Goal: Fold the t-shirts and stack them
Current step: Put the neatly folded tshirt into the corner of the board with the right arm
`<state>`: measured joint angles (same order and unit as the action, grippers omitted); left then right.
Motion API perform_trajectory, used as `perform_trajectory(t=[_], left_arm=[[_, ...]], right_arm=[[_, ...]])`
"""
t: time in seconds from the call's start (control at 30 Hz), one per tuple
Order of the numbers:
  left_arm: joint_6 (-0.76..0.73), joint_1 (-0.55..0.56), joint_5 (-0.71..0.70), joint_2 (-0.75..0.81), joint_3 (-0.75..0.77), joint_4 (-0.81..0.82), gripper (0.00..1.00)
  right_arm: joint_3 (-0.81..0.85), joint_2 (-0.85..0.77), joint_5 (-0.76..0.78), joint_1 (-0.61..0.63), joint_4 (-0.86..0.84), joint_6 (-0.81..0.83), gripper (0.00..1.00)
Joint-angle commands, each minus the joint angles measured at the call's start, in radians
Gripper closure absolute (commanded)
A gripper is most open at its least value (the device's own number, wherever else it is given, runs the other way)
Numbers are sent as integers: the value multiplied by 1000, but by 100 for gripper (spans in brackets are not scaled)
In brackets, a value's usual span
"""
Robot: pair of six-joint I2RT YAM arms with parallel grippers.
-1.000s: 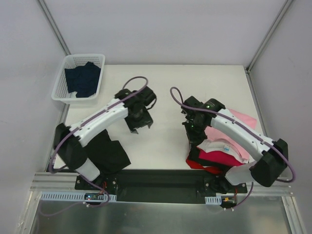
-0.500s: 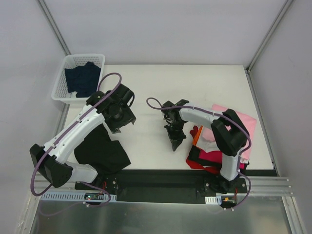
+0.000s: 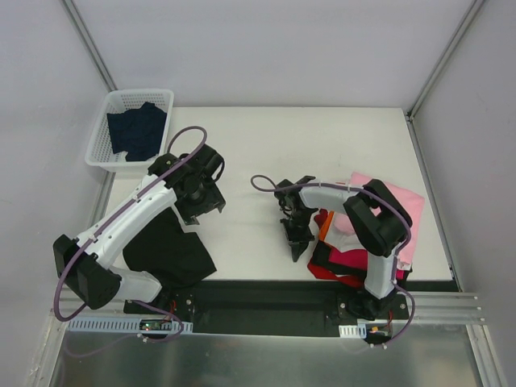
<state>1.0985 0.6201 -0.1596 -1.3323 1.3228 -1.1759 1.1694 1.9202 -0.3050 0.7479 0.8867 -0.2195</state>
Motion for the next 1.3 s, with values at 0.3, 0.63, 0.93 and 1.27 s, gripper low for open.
perform_trajectory(t=[0.3,0.63,0.93,1.27], left_arm=[[-28,-20,19,65,-11,-19,33],[-35,-25,22,48,12,-27,32],[-43,-26,28,21,42,-33,31],[-37,-26,34,2,64,-34,31]], right_arm=[[-154,-139,-19,-123,-15,-135,99],[-200,-194,1,-248,64,-89,99],[-183,-260,93,-285,259,-84,99],[-254,-286,99,-285,339,-32,99]])
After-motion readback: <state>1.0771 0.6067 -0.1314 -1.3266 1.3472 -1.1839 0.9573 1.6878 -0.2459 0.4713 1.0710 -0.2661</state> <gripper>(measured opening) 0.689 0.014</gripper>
